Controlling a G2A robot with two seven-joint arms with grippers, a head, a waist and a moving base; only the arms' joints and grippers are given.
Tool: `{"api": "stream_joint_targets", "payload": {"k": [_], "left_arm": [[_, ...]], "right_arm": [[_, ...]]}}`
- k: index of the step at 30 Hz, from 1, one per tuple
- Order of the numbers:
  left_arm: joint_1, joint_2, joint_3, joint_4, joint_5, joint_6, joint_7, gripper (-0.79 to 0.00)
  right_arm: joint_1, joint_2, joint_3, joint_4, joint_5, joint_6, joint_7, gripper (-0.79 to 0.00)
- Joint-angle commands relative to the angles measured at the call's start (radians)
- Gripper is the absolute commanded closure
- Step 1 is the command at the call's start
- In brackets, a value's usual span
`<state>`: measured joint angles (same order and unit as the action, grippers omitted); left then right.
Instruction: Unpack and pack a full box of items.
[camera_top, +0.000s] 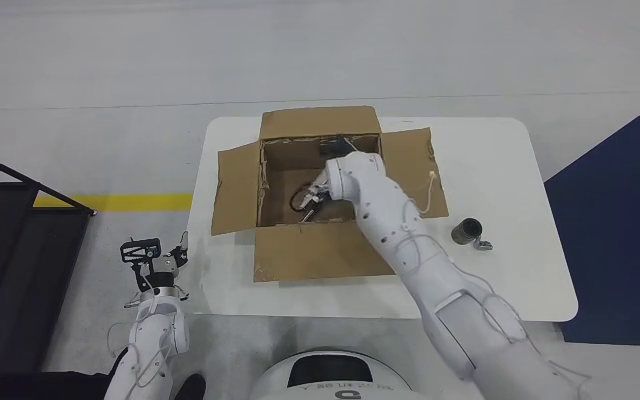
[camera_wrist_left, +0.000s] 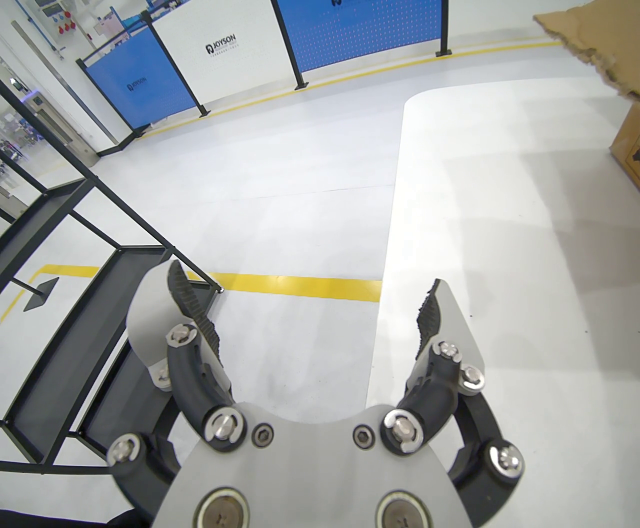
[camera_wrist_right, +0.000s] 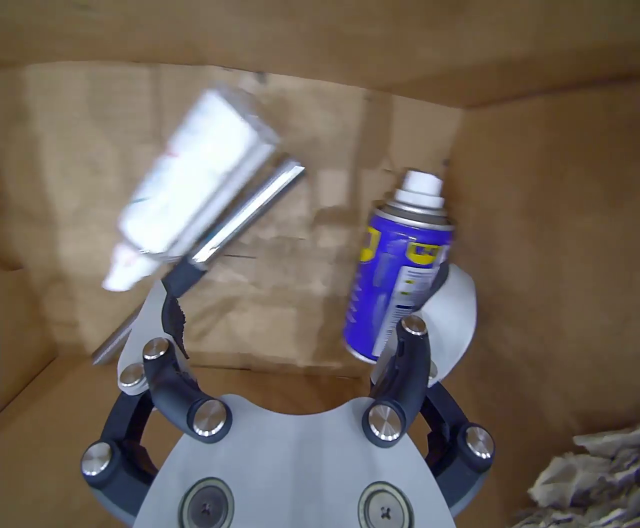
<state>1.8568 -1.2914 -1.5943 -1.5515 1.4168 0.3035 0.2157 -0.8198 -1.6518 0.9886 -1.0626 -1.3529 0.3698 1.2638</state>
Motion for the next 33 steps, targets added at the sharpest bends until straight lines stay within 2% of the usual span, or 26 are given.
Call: {"api": "stream_joint_targets", "payload": {"k": [1,6,9,13,17,20,23,26,33], "left_arm": [[0.0,0.0,0.0,0.0,0.0,0.0,0.0,-0.785],[0.0,0.0,0.0,0.0,0.0,0.0,0.0,-0.785],[0.0,0.0,0.0,0.0,0.0,0.0,0.0,-0.785],[0.0,0.0,0.0,0.0,0.0,0.0,0.0,-0.785],[0.0,0.0,0.0,0.0,0.0,0.0,0.0,-0.785],[0.0,0.0,0.0,0.0,0.0,0.0,0.0,-0.785],[0.0,0.0,0.0,0.0,0.0,0.0,0.0,-0.785],[0.0,0.0,0.0,0.0,0.0,0.0,0.0,-0.785],[0.0,0.0,0.0,0.0,0.0,0.0,0.0,-0.785]], "right_arm": [[-0.011,0.003,0.009,-0.034,-0.007,0.005,-0.011,-0.77],[-0.051,0.018,0.036,-0.105,-0.102,0.047,0.02,-0.76],[-0.052,0.022,0.04,-0.073,-0.144,0.036,0.062,-0.77],[-0.038,0.014,0.034,-0.012,-0.117,0.011,0.045,-0.767],[-0.011,0.003,0.029,0.063,-0.076,-0.006,0.009,-0.634],[0.0,-0.006,0.026,0.079,-0.018,-0.044,-0.017,-0.391],[-0.004,-0.008,0.033,0.052,0.015,-0.063,-0.048,-0.369],[-0.019,-0.003,0.047,0.024,-0.015,-0.029,-0.058,-0.357],[-0.021,-0.004,0.041,0.06,-0.034,-0.029,-0.036,-0.366]]}}
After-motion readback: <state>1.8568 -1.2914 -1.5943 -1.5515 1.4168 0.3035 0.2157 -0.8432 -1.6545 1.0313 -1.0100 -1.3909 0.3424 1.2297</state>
